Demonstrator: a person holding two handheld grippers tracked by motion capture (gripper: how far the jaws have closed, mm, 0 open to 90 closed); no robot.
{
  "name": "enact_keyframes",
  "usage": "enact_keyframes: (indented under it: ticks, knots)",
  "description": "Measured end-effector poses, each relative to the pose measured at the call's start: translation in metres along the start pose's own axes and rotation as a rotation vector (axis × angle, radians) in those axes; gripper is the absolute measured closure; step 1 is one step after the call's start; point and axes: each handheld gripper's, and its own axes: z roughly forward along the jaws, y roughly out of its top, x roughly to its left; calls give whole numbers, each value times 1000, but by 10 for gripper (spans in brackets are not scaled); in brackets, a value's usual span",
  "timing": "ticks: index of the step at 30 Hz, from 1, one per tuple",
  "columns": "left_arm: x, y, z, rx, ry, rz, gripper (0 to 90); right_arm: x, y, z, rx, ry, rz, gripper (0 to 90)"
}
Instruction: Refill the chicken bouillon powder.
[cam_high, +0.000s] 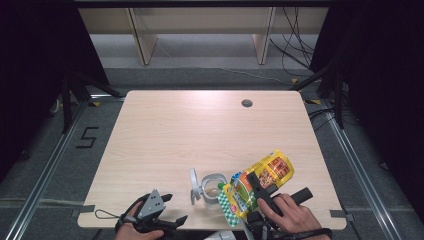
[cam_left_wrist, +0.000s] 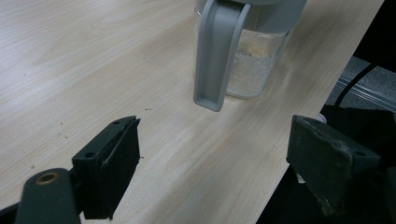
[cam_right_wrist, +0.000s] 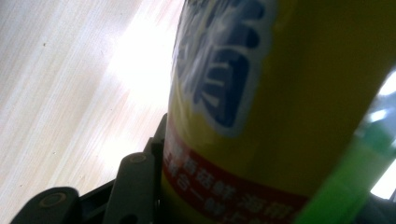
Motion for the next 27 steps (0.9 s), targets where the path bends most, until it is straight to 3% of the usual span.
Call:
enact_keyframes:
  ticks: [1, 3, 4, 10, 14, 15, 27]
  knots:
    - [0, 0, 1, -6, -2, -1, 165, -2, -1, 0, -5, -4, -29, 572]
    - [0, 0, 0, 0, 0, -1, 165, 0, 0, -1, 5, 1, 3, 572]
    - [0, 0, 0, 0, 0, 0, 166, -3, 0, 0, -6, -6, -38, 572]
    - [0, 0, 0, -2, -1, 0, 166, -4, 0, -1, -6, -3, -49, 573]
    - [0, 0, 0, -2, 3, 2, 166, -1, 1, -2, -1, 12, -28, 575]
    - [0, 0, 0, -3, 3, 1, 166, -2, 1, 0, -8, 11, -54, 575]
    - [-1, 0, 0, 5, -3, -4, 166, -7, 2, -6, -3, 4, -89, 576]
